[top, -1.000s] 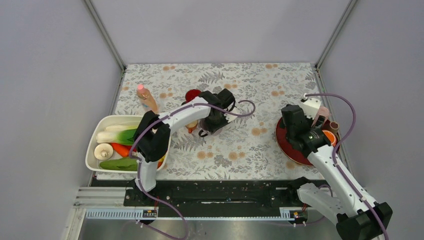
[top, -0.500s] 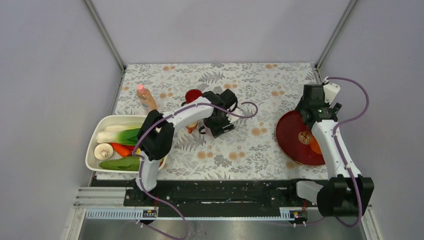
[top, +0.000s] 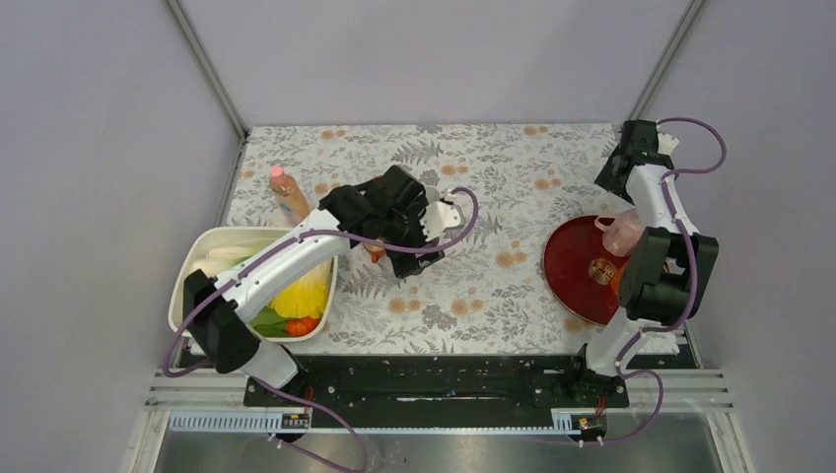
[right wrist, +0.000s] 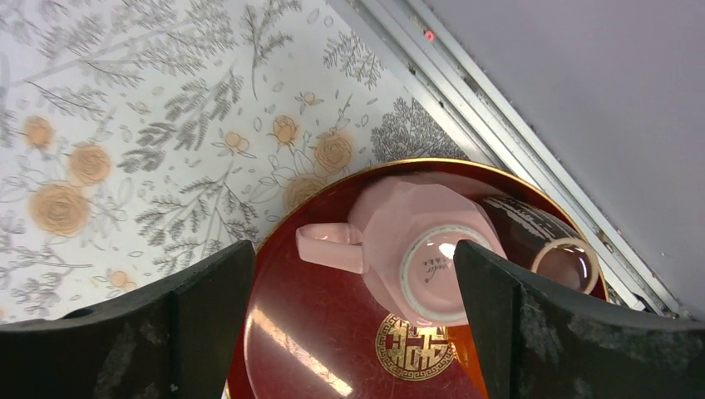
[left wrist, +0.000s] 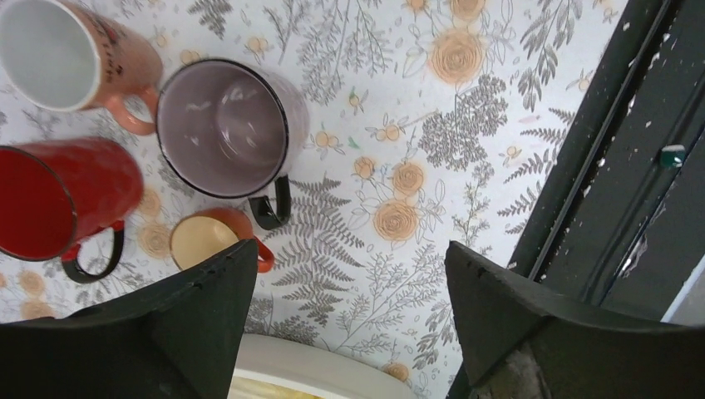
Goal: Turn the mug right side up
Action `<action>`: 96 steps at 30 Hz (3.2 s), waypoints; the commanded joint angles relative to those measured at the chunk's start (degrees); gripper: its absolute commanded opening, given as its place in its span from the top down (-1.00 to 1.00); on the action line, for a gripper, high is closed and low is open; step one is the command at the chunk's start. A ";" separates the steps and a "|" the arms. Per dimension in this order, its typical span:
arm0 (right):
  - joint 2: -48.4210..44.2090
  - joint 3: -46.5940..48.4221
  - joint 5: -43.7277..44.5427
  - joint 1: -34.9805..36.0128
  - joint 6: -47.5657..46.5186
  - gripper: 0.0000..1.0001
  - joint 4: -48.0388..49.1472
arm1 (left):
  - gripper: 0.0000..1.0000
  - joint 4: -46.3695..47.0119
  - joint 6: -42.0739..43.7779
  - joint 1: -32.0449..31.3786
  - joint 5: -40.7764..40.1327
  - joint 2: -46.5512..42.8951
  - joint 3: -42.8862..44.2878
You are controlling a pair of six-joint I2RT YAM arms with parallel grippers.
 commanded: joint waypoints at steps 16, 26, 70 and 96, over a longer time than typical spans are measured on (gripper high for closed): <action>-7.97 -10.90 -16.20 -0.51 -3.66 -0.60 -0.24 | -0.76 4.44 1.89 3.76 4.82 -5.91 -4.42; -16.16 -11.20 -10.35 -0.51 -3.55 -0.77 -2.74 | -0.77 4.51 2.18 3.80 6.59 -6.60 -5.20; 8.81 -4.35 -13.91 6.08 -83.14 -0.01 -9.82 | -0.77 4.43 3.24 4.13 9.48 -5.63 -6.27; -18.70 -6.83 -28.31 10.34 -81.09 1.00 -5.62 | -0.78 2.18 1.56 6.30 11.93 -6.26 -2.09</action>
